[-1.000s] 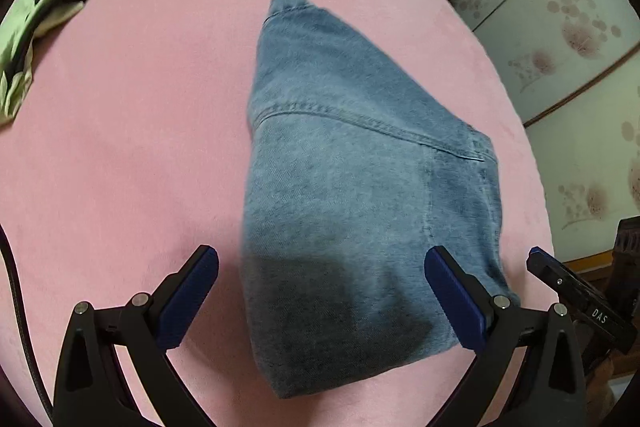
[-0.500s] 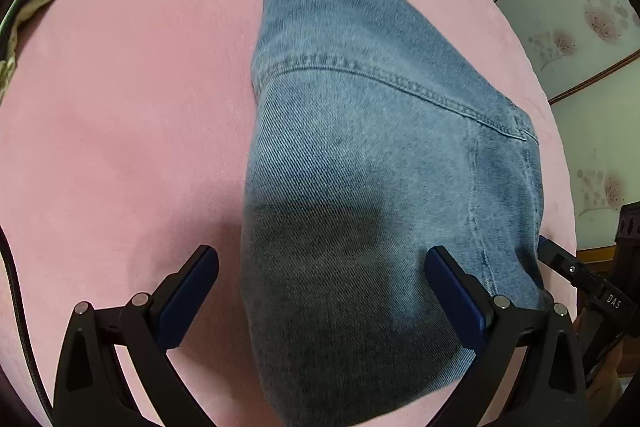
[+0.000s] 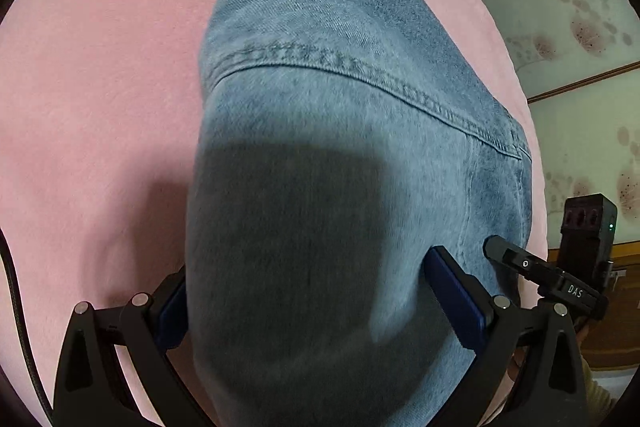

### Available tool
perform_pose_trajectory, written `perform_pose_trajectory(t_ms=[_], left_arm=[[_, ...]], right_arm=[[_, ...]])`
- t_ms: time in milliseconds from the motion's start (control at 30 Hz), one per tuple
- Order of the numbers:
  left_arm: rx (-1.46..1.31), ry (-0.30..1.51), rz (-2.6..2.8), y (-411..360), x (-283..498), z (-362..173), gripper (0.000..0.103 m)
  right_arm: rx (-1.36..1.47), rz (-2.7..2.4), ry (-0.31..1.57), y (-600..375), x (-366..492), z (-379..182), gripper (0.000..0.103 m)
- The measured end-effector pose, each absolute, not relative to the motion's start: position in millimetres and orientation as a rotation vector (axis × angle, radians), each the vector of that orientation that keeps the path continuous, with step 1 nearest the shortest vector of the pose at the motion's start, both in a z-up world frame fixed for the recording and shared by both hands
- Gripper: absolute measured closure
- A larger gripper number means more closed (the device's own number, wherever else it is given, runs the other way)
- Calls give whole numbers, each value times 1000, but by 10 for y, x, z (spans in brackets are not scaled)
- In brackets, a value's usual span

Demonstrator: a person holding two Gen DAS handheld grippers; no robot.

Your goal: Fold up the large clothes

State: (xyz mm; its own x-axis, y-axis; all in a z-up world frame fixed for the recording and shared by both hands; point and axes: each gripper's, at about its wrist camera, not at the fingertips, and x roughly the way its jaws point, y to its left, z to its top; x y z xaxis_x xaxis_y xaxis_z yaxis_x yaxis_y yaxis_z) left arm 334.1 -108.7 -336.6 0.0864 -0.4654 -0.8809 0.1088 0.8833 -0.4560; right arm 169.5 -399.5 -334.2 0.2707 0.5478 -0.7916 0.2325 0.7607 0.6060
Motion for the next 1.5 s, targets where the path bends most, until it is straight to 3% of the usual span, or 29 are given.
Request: perform_pose_trajectory(t_ms=[233,500,633,1133,1500], left_arm=[[-297,1428,-458,-1077,3372,-3417,8],[-201,1359,-417,-1226,3232,-3108,42],[-180,1323,-387,-1248,3165,-2860,51],[-179,1255,-331,-722,2489,-1352,53],[-213,1160,-208,371,1991,-222,53]], right_arm=[[779,332,1306,-4011,1782,-3449,59],[594,294,1287,-3803,1829,-3082,79],[508,272,1279,-3684,1857,-2857,82],[376,374,1200,-3183,1620,-1433,85],[306,548,1101,-2324,1762,-492,85]])
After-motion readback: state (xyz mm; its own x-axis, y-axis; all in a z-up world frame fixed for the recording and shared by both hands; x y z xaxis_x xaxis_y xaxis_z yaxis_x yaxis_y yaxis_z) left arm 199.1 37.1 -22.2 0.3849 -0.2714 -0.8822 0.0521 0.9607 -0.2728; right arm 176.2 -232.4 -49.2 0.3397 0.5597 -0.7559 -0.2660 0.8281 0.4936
